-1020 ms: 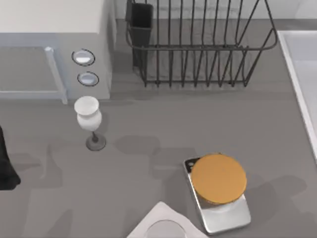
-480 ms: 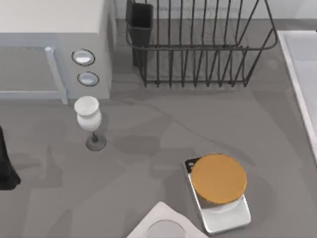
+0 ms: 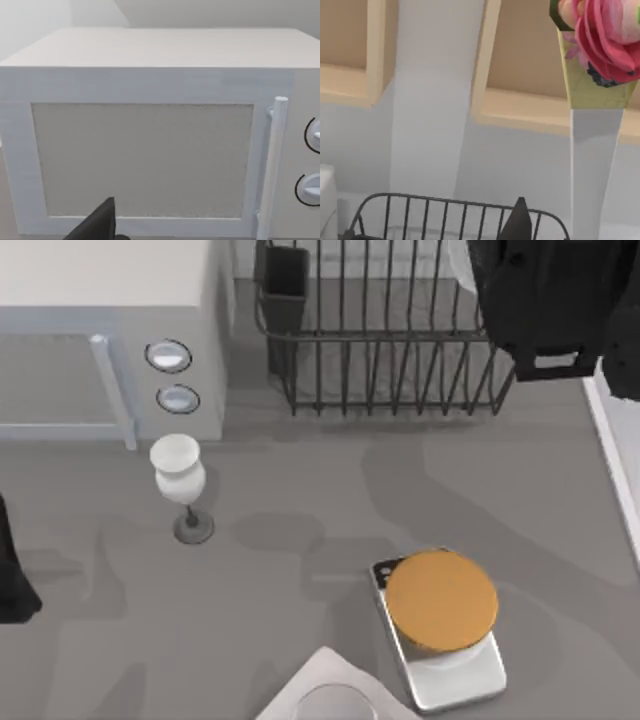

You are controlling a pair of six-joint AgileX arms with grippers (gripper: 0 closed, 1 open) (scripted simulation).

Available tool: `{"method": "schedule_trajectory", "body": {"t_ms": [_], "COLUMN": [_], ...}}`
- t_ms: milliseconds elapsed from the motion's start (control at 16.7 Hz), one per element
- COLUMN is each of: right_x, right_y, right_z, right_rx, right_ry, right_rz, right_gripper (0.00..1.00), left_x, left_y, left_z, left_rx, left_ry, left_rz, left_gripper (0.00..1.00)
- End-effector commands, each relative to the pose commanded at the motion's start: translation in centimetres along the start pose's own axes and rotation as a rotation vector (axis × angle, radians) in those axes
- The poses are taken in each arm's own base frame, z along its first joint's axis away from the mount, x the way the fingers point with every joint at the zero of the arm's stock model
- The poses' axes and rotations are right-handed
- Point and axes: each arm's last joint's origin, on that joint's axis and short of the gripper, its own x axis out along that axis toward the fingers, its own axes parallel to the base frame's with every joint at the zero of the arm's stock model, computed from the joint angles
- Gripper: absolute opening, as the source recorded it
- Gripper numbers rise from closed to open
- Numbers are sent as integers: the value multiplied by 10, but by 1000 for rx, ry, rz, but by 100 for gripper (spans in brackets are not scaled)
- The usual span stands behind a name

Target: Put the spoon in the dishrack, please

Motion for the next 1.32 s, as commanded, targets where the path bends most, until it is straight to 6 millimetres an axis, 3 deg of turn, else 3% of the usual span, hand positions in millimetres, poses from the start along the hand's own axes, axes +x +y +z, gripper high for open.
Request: {"method": "schedule_trajectory", "body": {"t_ms": [120, 240, 540, 660, 840, 1020, 1320], "right_x": [-20, -28, -26, -15, 24, 79, 162], "right_y": [8, 11, 12, 19, 43, 61, 55], "right_z": [7, 10, 9, 3, -23, -66, -147], "right_rx": [112, 156, 155, 153, 150, 158, 168], "right_ry": [-47, -63, -61, -60, -57, -62, -74], "right_rz": [13, 18, 19, 20, 24, 26, 20], "right_gripper": [0, 0, 0, 0, 0, 0, 0], "left_x": [0, 0, 0, 0, 0, 0, 0], "left_y": [0, 0, 0, 0, 0, 0, 0], "left_z": [0, 0, 0, 0, 0, 0, 0], "left_rx": [0, 0, 0, 0, 0, 0, 0], "left_ry": [0, 0, 0, 0, 0, 0, 0], "left_rz": [0, 0, 0, 0, 0, 0, 0], "left_gripper": [100, 100, 100, 100, 100, 100, 100]}}
